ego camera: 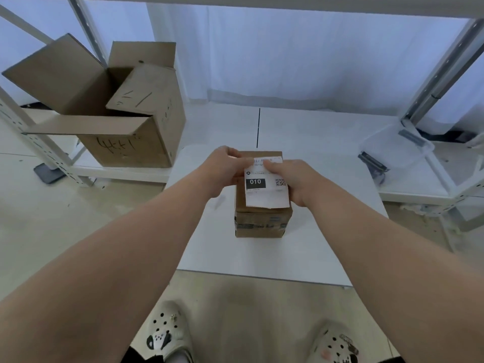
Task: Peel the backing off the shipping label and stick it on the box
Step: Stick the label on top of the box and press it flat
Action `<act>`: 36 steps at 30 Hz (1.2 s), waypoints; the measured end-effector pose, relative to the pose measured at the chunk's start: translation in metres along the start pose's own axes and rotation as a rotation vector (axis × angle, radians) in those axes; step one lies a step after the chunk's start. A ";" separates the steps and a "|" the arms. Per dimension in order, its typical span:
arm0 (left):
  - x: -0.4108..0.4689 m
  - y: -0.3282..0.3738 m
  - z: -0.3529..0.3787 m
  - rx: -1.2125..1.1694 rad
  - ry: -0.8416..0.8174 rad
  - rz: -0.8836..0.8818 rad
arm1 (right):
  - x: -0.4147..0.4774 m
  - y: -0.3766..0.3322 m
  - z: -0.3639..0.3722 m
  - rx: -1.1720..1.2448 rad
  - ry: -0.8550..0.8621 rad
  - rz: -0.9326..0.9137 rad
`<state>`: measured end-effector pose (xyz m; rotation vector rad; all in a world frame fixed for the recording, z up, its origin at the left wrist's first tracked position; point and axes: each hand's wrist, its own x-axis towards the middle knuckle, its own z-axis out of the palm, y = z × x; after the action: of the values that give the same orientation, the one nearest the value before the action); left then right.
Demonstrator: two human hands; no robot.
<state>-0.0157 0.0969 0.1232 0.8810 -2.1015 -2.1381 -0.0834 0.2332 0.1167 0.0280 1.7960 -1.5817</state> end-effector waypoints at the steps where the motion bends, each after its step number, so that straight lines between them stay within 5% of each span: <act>1: 0.002 -0.001 0.001 0.037 -0.002 0.030 | 0.002 0.001 0.001 -0.013 0.008 0.008; 7: 0.002 -0.011 0.006 0.189 0.041 0.269 | 0.009 0.005 0.007 -0.139 0.121 -0.054; 15: 0.000 -0.017 0.005 0.088 -0.040 0.203 | 0.003 0.000 -0.001 -0.155 0.102 -0.093; 21: 0.003 -0.021 0.008 0.186 -0.061 0.086 | 0.008 0.005 -0.003 -0.344 0.239 -0.174; 36: 0.019 -0.007 0.003 0.358 -0.103 0.146 | 0.022 -0.001 0.004 -0.498 0.223 -0.209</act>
<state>-0.0301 0.0932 0.1090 0.6202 -2.5622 -1.8053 -0.0980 0.2204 0.1062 -0.2318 2.3912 -1.2608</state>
